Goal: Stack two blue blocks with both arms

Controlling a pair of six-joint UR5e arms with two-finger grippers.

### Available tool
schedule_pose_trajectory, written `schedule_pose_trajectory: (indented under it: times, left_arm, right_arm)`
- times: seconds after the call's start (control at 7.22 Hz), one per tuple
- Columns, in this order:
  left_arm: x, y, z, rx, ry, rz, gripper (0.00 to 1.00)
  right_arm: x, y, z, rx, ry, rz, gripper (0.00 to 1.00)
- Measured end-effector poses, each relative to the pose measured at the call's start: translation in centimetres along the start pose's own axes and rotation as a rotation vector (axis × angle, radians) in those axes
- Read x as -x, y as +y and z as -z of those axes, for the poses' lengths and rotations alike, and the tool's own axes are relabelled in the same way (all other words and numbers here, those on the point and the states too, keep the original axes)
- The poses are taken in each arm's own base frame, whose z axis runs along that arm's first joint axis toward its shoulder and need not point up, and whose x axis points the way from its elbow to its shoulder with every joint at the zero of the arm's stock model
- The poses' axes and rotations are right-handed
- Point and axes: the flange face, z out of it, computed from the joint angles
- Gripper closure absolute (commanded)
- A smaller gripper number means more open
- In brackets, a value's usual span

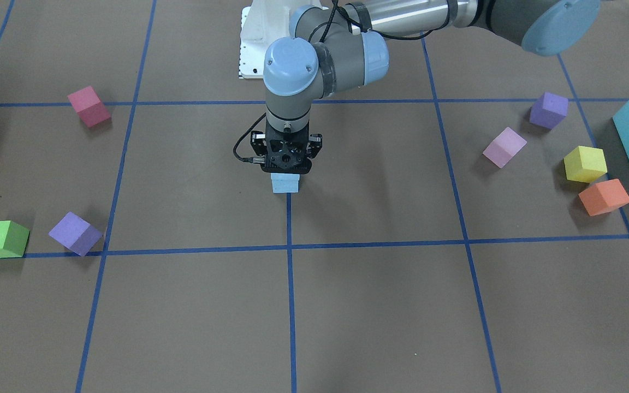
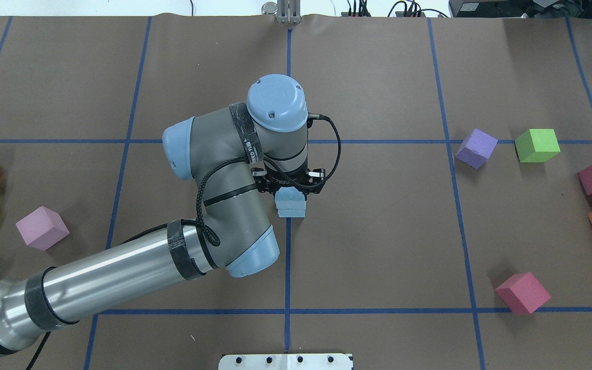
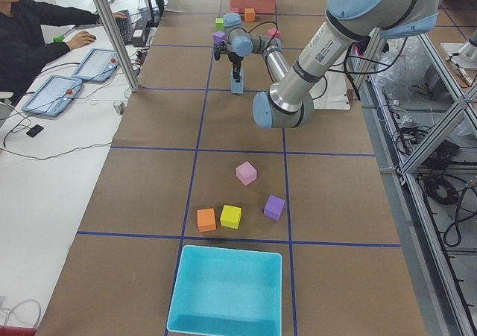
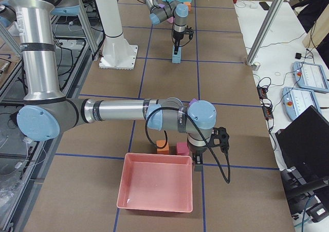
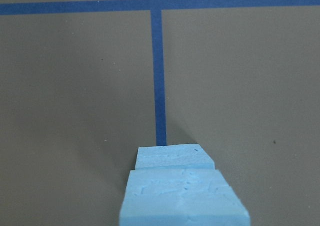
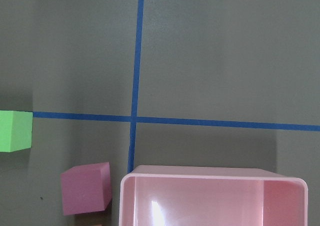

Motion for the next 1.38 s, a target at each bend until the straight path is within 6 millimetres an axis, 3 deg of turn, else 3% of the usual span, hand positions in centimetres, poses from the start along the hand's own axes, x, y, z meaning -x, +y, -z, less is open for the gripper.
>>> schedule_pose_trajectory:
  times: [0.14,0.28,0.42,0.83,0.97,1.11,1.25,1.38]
  left_arm:
    - [-0.1,0.0,0.1,-0.001,0.001,-0.001,0.24]
    - [-0.2,0.0,0.1,-0.001,0.002,-0.001,0.08]
    - [-0.2,0.0,0.2,-0.001,0.003,-0.003,0.03]
    - [-0.3,0.1,0.6,-0.006,0.01,-0.01,0.02]
    - [-0.3,0.0,1.8,-0.014,0.026,-0.012,0.02]
    - [0.6,-0.9,4.2,-0.025,0.056,-0.01,0.02]
    - [4.1,-2.6,7.4,-0.029,0.092,-0.01,0.02]
    - [9.9,-4.3,10.4,-0.038,0.119,-0.025,0.02]
  right_arm:
    - [0.0,0.0,0.0,0.0,0.0,0.0,0.0]
    - [0.0,0.0,0.0,-0.001,0.0,0.001,0.0]
    - [0.0,0.0,0.0,-0.001,0.0,0.001,0.0]
    - [0.1,0.0,0.0,-0.001,0.0,0.0,0.0]
    - [0.1,0.0,0.0,0.0,0.0,-0.003,0.0]
    - [0.2,-0.1,0.0,0.001,0.0,-0.007,0.0]
    - [0.3,-0.1,-0.2,0.003,0.0,-0.007,0.0]
    - [0.4,-0.2,-0.3,0.006,-0.001,-0.006,0.0]
